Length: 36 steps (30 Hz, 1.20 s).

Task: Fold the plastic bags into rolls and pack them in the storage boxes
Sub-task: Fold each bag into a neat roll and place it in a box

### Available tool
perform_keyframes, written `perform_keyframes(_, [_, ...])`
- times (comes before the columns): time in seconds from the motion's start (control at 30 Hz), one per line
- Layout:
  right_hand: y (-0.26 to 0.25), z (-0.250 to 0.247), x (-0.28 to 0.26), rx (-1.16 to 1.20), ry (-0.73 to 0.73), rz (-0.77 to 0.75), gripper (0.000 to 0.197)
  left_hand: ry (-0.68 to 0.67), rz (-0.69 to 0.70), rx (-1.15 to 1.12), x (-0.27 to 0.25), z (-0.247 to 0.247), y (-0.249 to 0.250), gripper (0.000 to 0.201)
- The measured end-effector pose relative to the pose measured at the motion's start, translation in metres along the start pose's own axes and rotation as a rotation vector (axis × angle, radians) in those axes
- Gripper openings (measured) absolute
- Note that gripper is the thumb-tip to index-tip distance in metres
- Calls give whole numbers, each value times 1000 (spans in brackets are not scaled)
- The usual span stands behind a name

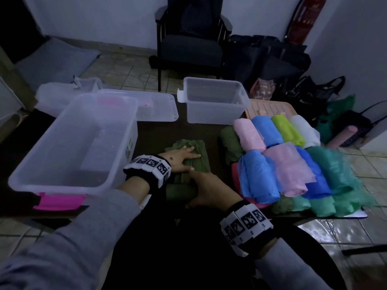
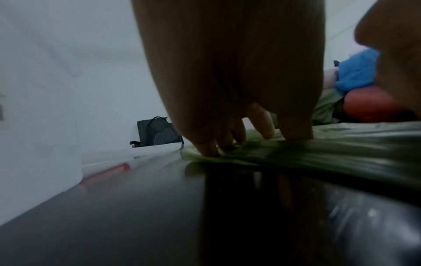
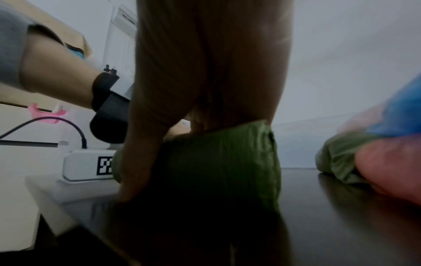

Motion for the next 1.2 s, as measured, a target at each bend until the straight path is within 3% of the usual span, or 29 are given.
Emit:
perform_keyframes(0.1, [-1, -1, -1, 8, -5, 8, 57, 25, -20, -29, 0, -2, 0, 59])
perform_keyframes(0.2, [0, -5, 2, -145, -24, 28, 63, 95, -59, -133, -3, -8, 0, 56])
perform_keyframes(0.33, [3, -12, 2, 7, 19, 62, 73, 268, -124, -272, -20, -32, 3, 44])
perform_keyframes(0.47, [7, -16, 5, 65, 41, 66, 57, 412, -243, -384, -45, -51, 7, 27])
perform_keyframes(0.6, [8, -19, 6, 44, 75, 52, 49, 272, -263, -408, -64, -38, 7, 23])
perform_keyframes(0.7, [10, -17, 8, -17, 63, 76, 54, 90, -217, -361, -73, -15, 6, 39])
perform_keyframes(0.83, [10, -21, 6, 2, 212, 73, 49, 80, -206, -346, -73, -4, 1, 62])
perform_keyframes(0.97, [-4, -16, -2, -274, 409, -14, 42, 74, -205, -300, -66, -3, 0, 53])
perform_keyframes(1.13, [-2, 3, -4, -277, 335, -43, 66, 18, -205, -296, -54, 1, -3, 46])
perform_keyframes(1.2, [1, 3, 0, -297, 339, -37, 66, 38, -226, -334, -49, 1, -6, 44])
Point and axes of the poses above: each hand's wrist, its own x-axis towards the middle knuckle, its own z-axis out of the palm, y = z × x, the point moved 6 cm from there along x, towards the middle knuckle, and after that the axes turned 11 degrees about x, right-handed, at the moved point
